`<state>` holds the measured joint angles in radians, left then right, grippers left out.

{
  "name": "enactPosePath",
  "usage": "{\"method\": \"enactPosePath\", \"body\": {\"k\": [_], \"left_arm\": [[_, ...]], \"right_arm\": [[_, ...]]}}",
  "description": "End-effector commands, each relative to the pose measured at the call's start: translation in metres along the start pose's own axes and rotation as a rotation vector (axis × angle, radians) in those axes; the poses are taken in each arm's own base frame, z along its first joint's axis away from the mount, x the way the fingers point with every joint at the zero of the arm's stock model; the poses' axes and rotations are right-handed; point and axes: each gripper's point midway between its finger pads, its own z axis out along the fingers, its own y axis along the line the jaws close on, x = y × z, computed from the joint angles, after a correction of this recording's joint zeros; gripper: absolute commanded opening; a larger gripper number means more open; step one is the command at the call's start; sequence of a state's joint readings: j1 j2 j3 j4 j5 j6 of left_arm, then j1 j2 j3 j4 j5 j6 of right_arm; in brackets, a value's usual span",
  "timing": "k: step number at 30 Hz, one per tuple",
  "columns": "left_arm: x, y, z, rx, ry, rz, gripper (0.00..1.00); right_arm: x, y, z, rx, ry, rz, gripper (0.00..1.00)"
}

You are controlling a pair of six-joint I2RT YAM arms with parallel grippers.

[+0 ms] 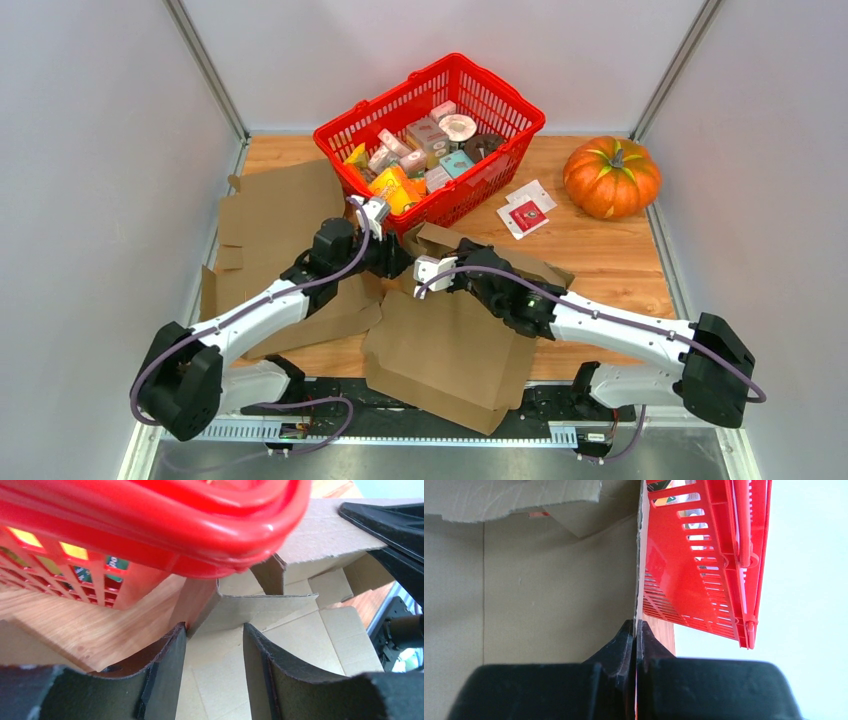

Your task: Fold the paper box

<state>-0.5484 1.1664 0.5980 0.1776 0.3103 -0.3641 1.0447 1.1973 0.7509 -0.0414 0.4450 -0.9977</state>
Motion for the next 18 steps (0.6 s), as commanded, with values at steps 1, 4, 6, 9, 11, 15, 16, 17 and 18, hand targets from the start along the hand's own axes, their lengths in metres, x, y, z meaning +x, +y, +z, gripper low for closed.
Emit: {"method": "enactPosePath", "body": {"k": [1, 4, 6, 9, 11, 15, 16, 17, 18], "left_arm": [[-0.012, -0.021, 0.001, 0.139, -0.075, 0.083, 0.53], [-0.009, -0.031, -0.011, 0.188, -0.102, 0.101, 0.52], [-0.003, -0.026, -0.017, 0.162, -0.101, 0.102, 0.53], [-0.007, -0.017, -0.025, 0.086, -0.126, 0.099, 0.57], [-0.009, -0.004, -0.026, 0.008, -0.115, 0.106, 0.56], [-0.016, 0.013, -0.026, -0.088, -0.112, 0.121, 0.55], [-0.018, 0.015, -0.026, -0.099, -0.114, 0.134, 0.54], [-0.02, 0.016, -0.026, -0.103, -0.114, 0.144, 0.54], [-0.019, 0.018, -0.025, -0.107, -0.105, 0.148, 0.54]], "right_arm": [[-0.006, 0.045, 0.003, -0.17, -0.025, -0.041, 0.02], [-0.009, 0.041, 0.0, -0.172, -0.031, -0.011, 0.02], [-0.008, 0.039, 0.0, -0.171, -0.026, -0.012, 0.03], [-0.004, 0.039, -0.001, -0.177, -0.013, -0.018, 0.03], [-0.002, 0.041, -0.001, -0.182, -0.006, -0.03, 0.03], [0.001, 0.041, -0.002, -0.184, -0.001, -0.031, 0.03], [0.0, 0.041, -0.003, -0.183, -0.003, -0.03, 0.03], [0.001, 0.041, -0.003, -0.182, -0.002, -0.03, 0.03], [0.0, 0.04, -0.003, -0.183, -0.006, -0.032, 0.03]]}}
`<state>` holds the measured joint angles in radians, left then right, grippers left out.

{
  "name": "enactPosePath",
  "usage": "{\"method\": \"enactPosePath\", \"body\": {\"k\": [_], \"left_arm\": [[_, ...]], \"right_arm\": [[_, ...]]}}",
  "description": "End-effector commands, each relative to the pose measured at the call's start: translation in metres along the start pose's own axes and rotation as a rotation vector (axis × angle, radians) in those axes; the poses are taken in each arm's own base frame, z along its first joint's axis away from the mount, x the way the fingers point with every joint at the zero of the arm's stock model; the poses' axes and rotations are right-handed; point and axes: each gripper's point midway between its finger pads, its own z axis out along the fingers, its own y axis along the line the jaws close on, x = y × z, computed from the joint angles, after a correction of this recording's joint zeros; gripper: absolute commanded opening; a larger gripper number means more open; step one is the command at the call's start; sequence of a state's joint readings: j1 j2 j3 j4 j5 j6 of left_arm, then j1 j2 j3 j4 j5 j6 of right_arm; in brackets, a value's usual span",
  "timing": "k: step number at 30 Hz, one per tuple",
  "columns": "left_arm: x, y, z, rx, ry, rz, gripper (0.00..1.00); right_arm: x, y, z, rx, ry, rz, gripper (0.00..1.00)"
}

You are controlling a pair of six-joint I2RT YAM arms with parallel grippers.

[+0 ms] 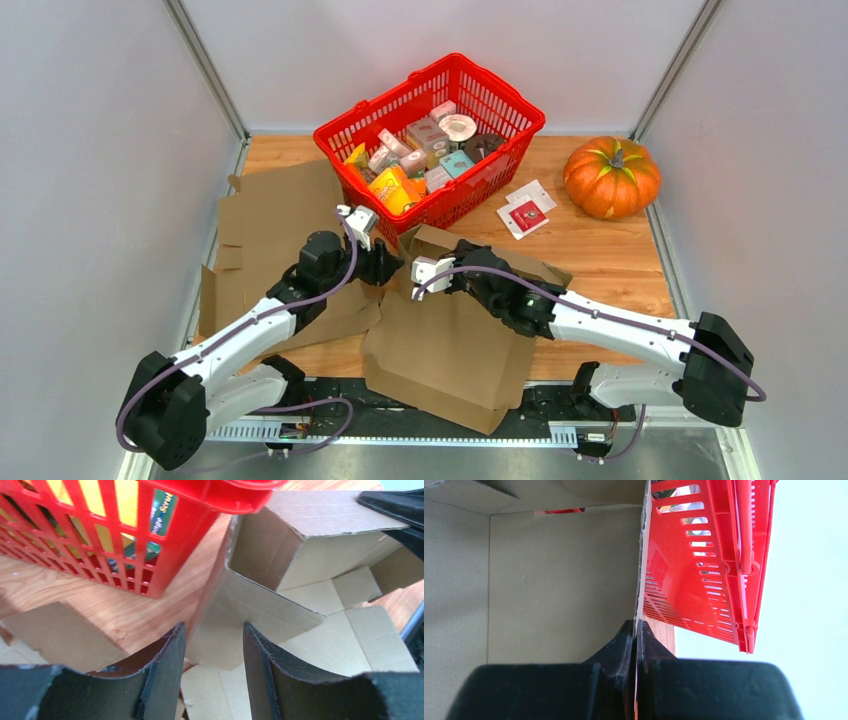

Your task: Fold the paper box

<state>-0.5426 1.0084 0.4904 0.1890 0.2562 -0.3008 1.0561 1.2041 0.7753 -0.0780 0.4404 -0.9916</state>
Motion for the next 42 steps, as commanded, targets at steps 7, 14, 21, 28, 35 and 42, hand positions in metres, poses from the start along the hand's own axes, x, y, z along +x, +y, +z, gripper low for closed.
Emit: {"method": "enactPosePath", "body": {"k": [7, 14, 21, 28, 35, 42], "left_arm": [[-0.011, -0.023, 0.017, 0.205, 0.007, 0.109, 0.58], [-0.011, -0.047, 0.016, 0.36, -0.008, 0.13, 0.56], [-0.009, -0.035, 0.02, 0.294, -0.007, 0.124, 0.5], [-0.008, -0.02, 0.017, 0.193, -0.078, 0.099, 0.43], [-0.009, -0.012, 0.018, 0.008, -0.152, 0.118, 0.47], [-0.013, -0.002, 0.027, -0.141, -0.183, 0.126, 0.35]], "right_arm": [[0.005, 0.046, 0.001, -0.188, 0.017, -0.066, 0.03], [0.006, 0.065, 0.002, -0.214, 0.055, -0.117, 0.03], [0.004, 0.081, 0.0, -0.24, 0.058, -0.125, 0.03], [0.0, 0.102, -0.003, -0.277, 0.066, -0.165, 0.03], [-0.019, 0.112, -0.009, -0.327, 0.024, -0.089, 0.03], [-0.037, 0.118, -0.016, -0.397, -0.048, -0.024, 0.02]]}}
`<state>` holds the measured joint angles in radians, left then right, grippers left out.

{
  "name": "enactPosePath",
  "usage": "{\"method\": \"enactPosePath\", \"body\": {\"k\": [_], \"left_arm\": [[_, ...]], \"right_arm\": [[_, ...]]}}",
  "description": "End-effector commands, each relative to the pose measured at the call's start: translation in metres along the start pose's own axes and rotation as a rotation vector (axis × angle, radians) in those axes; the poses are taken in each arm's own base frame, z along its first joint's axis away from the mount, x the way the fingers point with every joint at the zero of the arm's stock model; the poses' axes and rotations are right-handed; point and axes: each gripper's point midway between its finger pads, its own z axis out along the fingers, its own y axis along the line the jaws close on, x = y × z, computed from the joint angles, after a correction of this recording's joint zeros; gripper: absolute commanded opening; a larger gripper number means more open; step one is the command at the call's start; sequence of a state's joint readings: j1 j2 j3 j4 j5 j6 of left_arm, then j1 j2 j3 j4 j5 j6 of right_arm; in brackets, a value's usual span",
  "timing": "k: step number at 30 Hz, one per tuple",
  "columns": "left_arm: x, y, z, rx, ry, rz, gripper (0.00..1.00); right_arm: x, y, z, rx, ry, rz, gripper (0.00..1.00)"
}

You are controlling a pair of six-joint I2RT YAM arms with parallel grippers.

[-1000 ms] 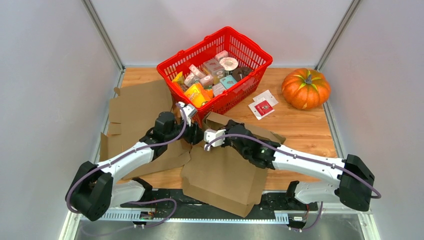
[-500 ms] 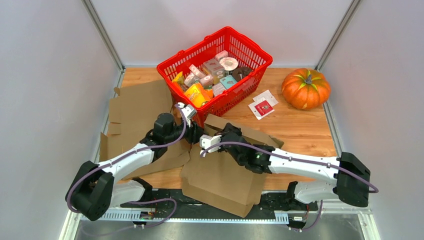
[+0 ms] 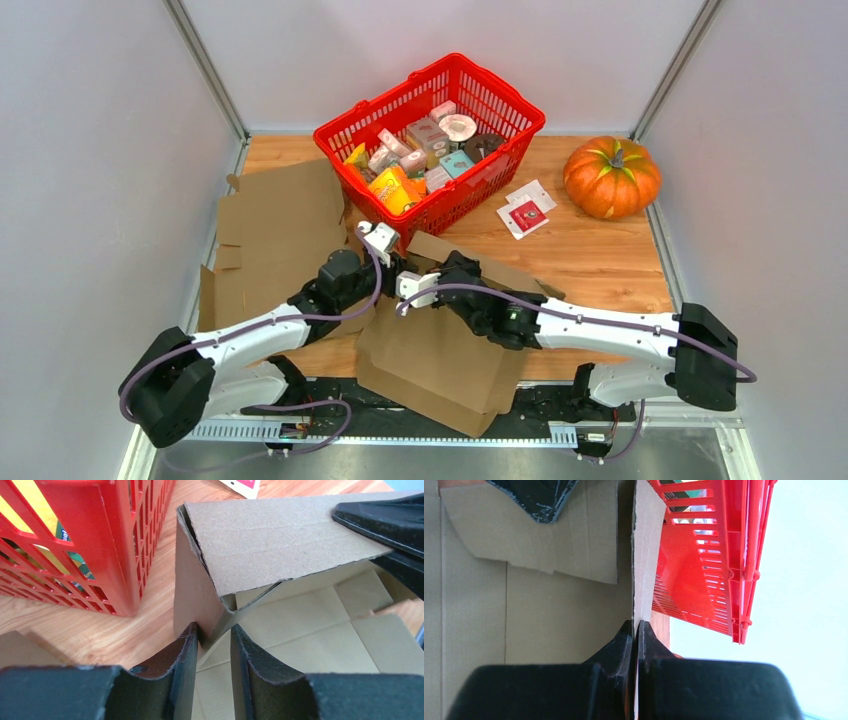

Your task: Fold the paper box

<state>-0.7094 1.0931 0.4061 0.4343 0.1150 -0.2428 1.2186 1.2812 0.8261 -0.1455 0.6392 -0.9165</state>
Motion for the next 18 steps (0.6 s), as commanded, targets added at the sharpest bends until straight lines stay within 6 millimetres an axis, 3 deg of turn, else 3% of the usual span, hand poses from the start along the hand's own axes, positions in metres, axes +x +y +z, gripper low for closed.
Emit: {"method": "enactPosePath", "body": {"k": [1, 5, 6, 8, 9, 12, 15, 18], "left_arm": [[-0.03, 0.026, 0.007, -0.202, -0.127, 0.011, 0.35], [-0.031, 0.039, 0.007, -0.336, -0.164, 0.015, 0.4], [-0.026, 0.036, 0.008, -0.355, -0.155, 0.027, 0.28], [-0.029, 0.052, 0.003, -0.492, -0.168, 0.041, 0.17], [-0.023, 0.06, 0.0, -0.575, -0.157, 0.048, 0.04], [-0.009, 0.076, -0.009, -0.774, -0.112, -0.004, 0.0], [0.003, 0.068, 0.002, -0.74, -0.092, -0.052, 0.0], [0.002, 0.053, 0.016, -0.632, -0.1, -0.046, 0.0]], "right_arm": [[-0.02, 0.095, -0.009, -0.405, -0.133, 0.011, 0.02], [-0.027, 0.097, -0.008, -0.428, -0.171, 0.063, 0.0], [-0.032, 0.099, -0.01, -0.439, -0.191, 0.083, 0.0], [-0.034, 0.099, -0.011, -0.446, -0.208, 0.104, 0.0], [-0.036, 0.101, -0.012, -0.455, -0.217, 0.122, 0.0], [-0.038, 0.102, -0.012, -0.466, -0.228, 0.149, 0.0], [-0.035, 0.102, -0.013, -0.457, -0.218, 0.166, 0.01], [-0.033, 0.097, -0.014, -0.446, -0.224, 0.183, 0.01]]}}
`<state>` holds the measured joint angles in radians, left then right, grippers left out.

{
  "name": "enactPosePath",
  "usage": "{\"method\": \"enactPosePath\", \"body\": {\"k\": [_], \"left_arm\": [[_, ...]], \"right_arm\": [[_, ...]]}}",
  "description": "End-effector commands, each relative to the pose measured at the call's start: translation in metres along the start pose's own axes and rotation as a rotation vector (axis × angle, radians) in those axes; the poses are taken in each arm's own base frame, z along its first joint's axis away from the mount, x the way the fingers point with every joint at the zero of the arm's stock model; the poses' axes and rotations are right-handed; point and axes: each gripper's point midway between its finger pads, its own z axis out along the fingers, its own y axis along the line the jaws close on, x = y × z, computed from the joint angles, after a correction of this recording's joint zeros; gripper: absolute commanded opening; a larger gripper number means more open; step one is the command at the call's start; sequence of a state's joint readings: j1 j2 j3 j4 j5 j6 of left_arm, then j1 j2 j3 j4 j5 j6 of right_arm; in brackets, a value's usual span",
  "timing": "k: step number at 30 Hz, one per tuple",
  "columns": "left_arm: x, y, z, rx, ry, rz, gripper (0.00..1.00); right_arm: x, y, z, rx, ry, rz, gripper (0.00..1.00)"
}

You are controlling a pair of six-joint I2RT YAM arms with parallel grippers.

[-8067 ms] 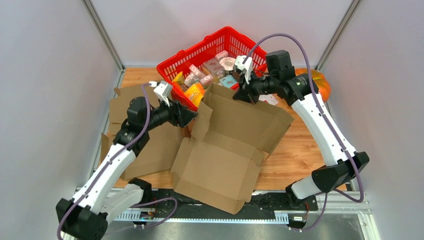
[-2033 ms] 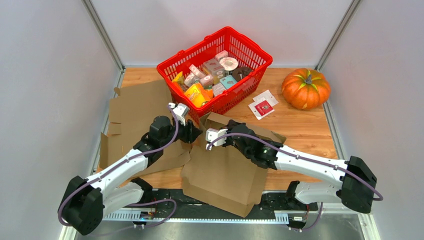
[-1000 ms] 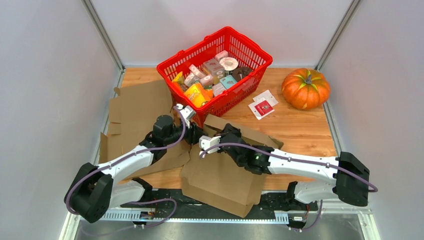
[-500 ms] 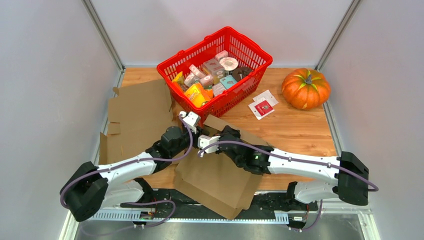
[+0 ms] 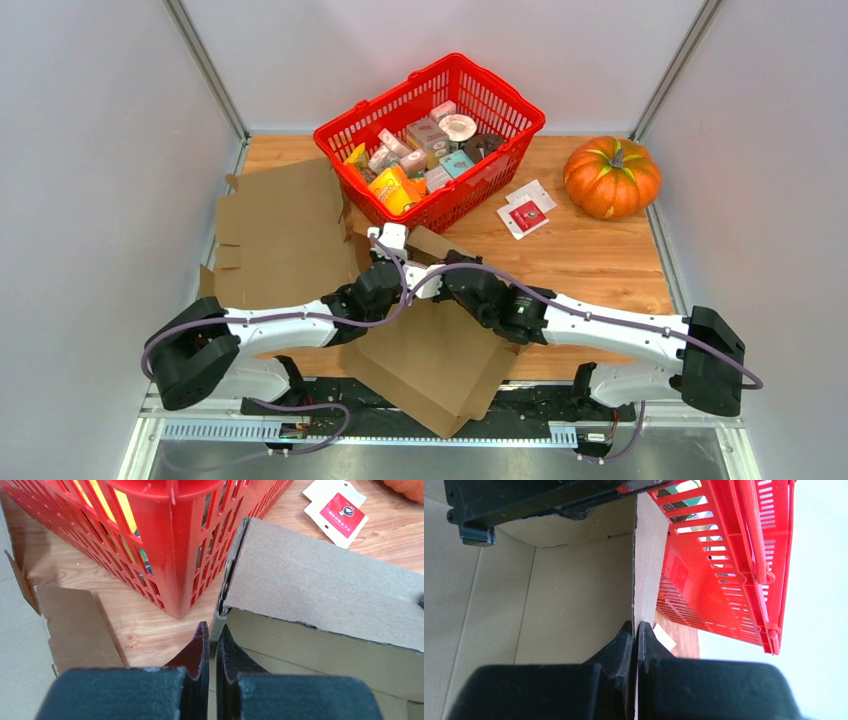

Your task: Fold the paper box

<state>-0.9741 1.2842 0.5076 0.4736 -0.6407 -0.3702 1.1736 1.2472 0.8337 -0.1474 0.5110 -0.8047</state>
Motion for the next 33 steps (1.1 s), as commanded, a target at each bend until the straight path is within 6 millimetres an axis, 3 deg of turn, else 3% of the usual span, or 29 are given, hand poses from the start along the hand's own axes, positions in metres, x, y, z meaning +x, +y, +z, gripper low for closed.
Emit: {"method": "enactPosePath", "body": {"k": [1, 2, 4, 8, 10, 12, 14, 18, 23, 27, 31, 32, 33], "left_arm": [[0.004, 0.019, 0.013, -0.106, -0.026, -0.011, 0.02], [0.004, 0.01, 0.013, -0.049, -0.028, -0.009, 0.05], [0.001, 0.003, 0.014, -0.01, -0.045, 0.001, 0.23], [0.004, -0.005, 0.021, 0.011, -0.031, 0.04, 0.28], [0.009, -0.003, 0.027, -0.019, -0.003, 0.067, 0.21], [0.016, 0.005, 0.031, -0.072, 0.014, 0.091, 0.04], [0.019, 0.01, 0.032, -0.098, -0.002, 0.085, 0.0], [0.02, 0.014, 0.029, -0.112, -0.01, 0.054, 0.0], [0.022, 0.003, 0.029, -0.042, -0.007, 0.052, 0.0], [0.026, -0.005, 0.028, 0.001, 0.01, 0.042, 0.0], [0.033, 0.0, 0.023, 0.002, 0.02, 0.04, 0.0], [0.031, 0.002, 0.022, -0.003, 0.016, 0.035, 0.02], [0.03, 0.003, 0.02, -0.005, 0.012, 0.025, 0.13]], "right_arm": [[-0.011, 0.099, -0.012, -0.402, -0.124, 0.054, 0.01], [-0.011, 0.097, -0.012, -0.398, -0.127, 0.057, 0.01], [-0.011, 0.094, -0.015, -0.403, -0.142, 0.071, 0.01], [-0.014, 0.093, -0.015, -0.423, -0.16, 0.093, 0.01], [-0.014, 0.094, -0.013, -0.428, -0.153, 0.085, 0.02], [-0.011, 0.09, -0.009, -0.403, -0.13, 0.079, 0.05], [-0.008, 0.088, -0.004, -0.378, -0.102, 0.08, 0.09], [-0.005, 0.079, -0.003, -0.336, -0.041, 0.147, 0.37], [-0.021, 0.055, -0.034, -0.277, -0.062, 0.415, 0.77], [-0.019, 0.045, -0.063, -0.281, -0.023, 0.657, 0.85], [-0.018, 0.02, -0.087, -0.202, -0.027, 0.926, 0.93], [-0.019, 0.011, -0.09, -0.18, -0.031, 0.989, 0.95], [-0.021, 0.006, -0.094, -0.179, -0.029, 1.068, 0.95]]}}
